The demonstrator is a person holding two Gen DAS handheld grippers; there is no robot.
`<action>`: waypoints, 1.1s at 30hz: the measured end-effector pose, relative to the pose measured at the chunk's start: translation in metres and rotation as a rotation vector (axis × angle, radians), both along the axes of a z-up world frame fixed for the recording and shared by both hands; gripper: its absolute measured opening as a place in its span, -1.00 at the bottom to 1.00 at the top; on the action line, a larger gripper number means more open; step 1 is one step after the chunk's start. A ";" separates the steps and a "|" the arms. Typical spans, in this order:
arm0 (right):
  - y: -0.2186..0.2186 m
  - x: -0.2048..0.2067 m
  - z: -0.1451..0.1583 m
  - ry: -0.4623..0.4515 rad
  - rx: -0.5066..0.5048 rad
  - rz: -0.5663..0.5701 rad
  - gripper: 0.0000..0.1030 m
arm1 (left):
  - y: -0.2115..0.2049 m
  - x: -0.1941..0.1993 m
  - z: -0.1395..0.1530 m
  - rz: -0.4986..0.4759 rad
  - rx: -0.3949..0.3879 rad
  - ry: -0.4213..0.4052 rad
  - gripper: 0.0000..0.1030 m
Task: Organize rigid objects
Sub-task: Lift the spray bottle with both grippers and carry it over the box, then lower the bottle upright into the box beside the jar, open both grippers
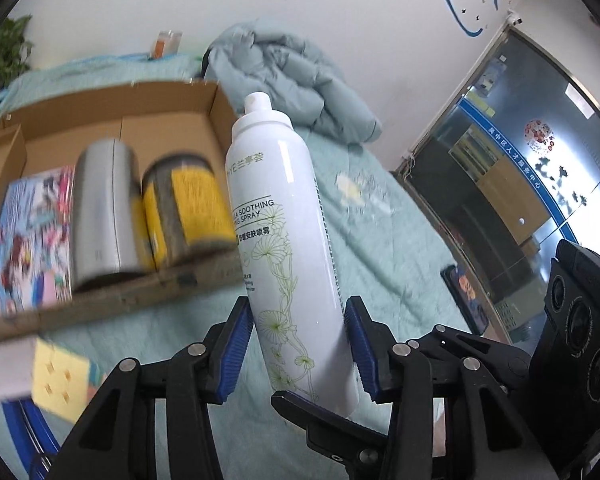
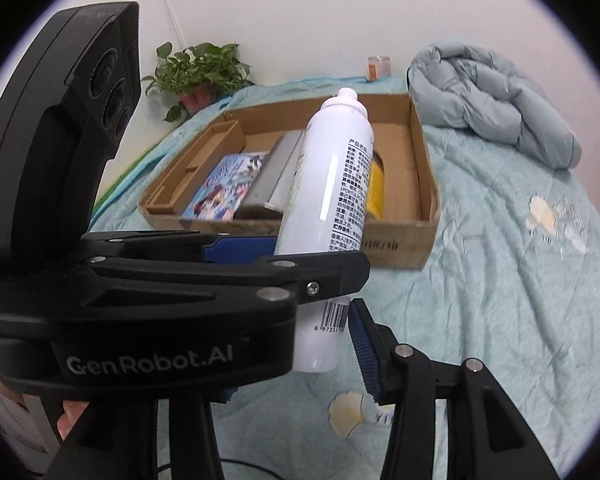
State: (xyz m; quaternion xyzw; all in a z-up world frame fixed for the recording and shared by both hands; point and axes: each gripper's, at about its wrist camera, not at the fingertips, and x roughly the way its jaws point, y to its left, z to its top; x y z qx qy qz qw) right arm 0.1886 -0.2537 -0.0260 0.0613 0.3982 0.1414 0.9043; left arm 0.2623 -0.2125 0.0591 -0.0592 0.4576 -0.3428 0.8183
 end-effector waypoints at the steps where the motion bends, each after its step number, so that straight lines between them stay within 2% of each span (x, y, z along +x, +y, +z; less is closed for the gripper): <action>1: -0.002 0.006 0.004 -0.009 -0.001 0.000 -0.11 | -0.001 0.005 0.005 0.001 0.000 -0.012 -0.14; 7: -0.017 0.041 0.020 -0.026 0.013 0.004 -0.10 | -0.017 0.045 0.029 0.009 -0.003 -0.062 -0.15; 15: -0.034 0.097 0.029 -0.025 -0.022 0.027 -0.11 | -0.038 0.111 0.038 0.023 -0.009 -0.048 -0.15; 20: -0.045 0.130 0.022 0.008 -0.035 0.052 -0.10 | -0.051 0.151 0.022 0.028 -0.003 0.004 -0.15; 24: -0.055 0.152 0.003 0.070 -0.036 0.063 -0.10 | -0.064 0.175 -0.002 0.018 0.017 0.066 -0.15; 33: -0.063 0.163 -0.044 0.240 -0.024 0.050 -0.13 | -0.087 0.180 -0.049 -0.027 0.123 0.148 -0.18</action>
